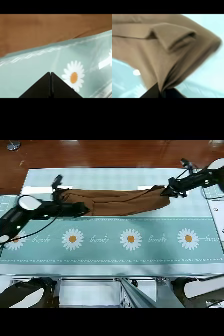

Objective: Fold the shirts.

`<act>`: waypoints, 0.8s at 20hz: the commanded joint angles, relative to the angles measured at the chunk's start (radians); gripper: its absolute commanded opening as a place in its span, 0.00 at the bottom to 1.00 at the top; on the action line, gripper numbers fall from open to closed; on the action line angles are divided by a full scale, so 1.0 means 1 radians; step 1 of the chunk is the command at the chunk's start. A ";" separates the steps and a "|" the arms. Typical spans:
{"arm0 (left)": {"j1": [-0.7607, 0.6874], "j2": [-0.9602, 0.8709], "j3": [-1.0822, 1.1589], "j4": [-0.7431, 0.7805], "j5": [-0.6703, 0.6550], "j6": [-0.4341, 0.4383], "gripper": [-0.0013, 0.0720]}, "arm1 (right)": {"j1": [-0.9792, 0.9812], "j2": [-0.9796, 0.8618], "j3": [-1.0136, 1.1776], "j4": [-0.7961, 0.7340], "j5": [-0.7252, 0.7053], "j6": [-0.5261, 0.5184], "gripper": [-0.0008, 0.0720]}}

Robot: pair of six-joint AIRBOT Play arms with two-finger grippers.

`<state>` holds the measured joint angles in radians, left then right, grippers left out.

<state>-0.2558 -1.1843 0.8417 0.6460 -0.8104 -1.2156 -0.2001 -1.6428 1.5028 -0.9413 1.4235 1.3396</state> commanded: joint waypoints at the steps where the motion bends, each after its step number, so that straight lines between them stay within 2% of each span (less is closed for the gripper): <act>1: -0.171 -0.111 0.120 0.010 0.079 0.012 0.05 | -0.017 0.314 -0.249 -0.126 -0.066 -0.007 0.06; 4: -0.296 -0.301 0.314 0.172 0.080 -0.109 0.05 | -0.046 0.620 -0.497 -0.140 -0.103 0.021 0.06; 7: -0.392 -0.515 0.551 0.182 0.023 -0.156 0.05 | -0.060 0.855 -0.618 -0.179 -0.081 0.100 0.06; 11: -0.533 -0.740 0.795 0.181 -0.118 -0.223 0.05 | -0.060 0.966 -0.623 -0.190 -0.053 0.146 0.06; 16: -0.715 -0.818 0.827 0.167 -0.163 -0.237 0.05 | -0.060 0.968 -0.623 -0.106 -0.075 0.149 0.06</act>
<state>-0.8791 -1.9461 1.6291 0.8181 -0.9249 -1.4345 -0.2592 -0.6975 0.8875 -1.0950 1.3640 1.4788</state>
